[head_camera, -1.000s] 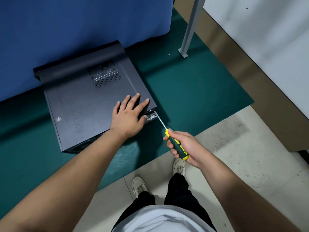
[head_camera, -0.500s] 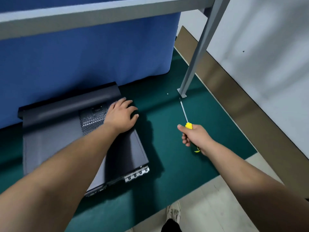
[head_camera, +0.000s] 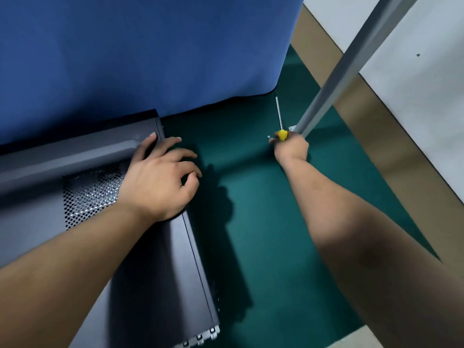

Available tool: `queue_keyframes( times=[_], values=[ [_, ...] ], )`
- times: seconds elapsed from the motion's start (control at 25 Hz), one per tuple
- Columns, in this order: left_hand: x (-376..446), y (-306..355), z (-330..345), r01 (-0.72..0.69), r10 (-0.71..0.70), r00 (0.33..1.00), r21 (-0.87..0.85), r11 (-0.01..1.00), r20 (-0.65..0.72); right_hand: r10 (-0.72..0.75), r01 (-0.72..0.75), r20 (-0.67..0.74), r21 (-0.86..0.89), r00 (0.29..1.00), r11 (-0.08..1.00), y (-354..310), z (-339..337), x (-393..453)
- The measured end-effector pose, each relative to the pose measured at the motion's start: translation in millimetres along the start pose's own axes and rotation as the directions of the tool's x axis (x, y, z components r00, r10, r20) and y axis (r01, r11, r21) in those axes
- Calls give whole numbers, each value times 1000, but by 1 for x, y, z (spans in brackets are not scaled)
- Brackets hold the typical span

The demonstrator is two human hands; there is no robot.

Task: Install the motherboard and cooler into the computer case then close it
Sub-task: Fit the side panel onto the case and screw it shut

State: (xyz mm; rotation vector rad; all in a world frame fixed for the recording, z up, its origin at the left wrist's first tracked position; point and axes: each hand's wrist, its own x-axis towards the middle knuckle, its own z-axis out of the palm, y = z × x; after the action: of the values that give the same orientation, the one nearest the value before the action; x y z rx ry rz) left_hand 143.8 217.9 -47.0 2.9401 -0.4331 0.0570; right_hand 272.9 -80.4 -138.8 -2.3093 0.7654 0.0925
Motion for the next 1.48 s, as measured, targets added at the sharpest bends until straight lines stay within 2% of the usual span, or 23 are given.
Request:
queue_keyframes(
  times=[0.08,0.16,0.4,0.48,0.56,0.68,0.76,0.8,0.84,0.92,1.0,1.04,1.08,1.28,1.48],
  values=[
    [0,1,-1,4,-4,1000,6,1000,13,-59,59,-1,-87,998,994,-4,13,12],
    [0,3,-4,7,-7,1000,1,1000,22,-117,119,21,-100,993,988,0,17,18],
    [1,-1,-5,14,-14,1000,-15,1000,13,-124,122,-8,-119,992,985,-4,16,2],
    [2,-2,-1,3,-3,1000,-12,1000,4,-78,78,-3,14,997,997,-3,11,-29],
    [4,-2,-1,7,-6,1000,-28,1000,29,-52,37,64,215,997,976,1,-3,-77],
    [-6,7,-16,31,-25,997,-77,997,73,-76,-16,193,437,978,899,3,-42,-169],
    [-33,28,-28,42,-34,999,-203,978,42,-117,-43,260,539,958,841,3,-67,-228],
    [-52,43,-30,40,-36,999,-339,940,16,-133,-62,289,579,948,813,5,-75,-253],
    [-75,59,-31,49,-58,998,-510,859,-2,-153,-79,320,608,935,790,7,-80,-275],
    [-127,89,-43,129,-156,987,-807,577,46,-196,-91,370,632,908,770,11,-91,-322],
    [-173,102,-54,243,-249,952,-939,245,181,-212,-100,403,628,890,772,15,-97,-366],
    [-192,102,-58,272,-277,932,-956,113,232,-210,-107,413,623,886,775,17,-101,-385],
    [-210,99,-62,286,-289,919,-958,24,268,-204,-114,421,616,884,779,18,-104,-401],
    [-266,80,-82,366,-131,907,-904,-223,400,-198,-155,522,557,830,816,17,-119,-452],
    [-290,60,-94,367,-37,920,-889,-273,391,-218,-150,563,534,797,832,10,-123,-479]
  ],
)
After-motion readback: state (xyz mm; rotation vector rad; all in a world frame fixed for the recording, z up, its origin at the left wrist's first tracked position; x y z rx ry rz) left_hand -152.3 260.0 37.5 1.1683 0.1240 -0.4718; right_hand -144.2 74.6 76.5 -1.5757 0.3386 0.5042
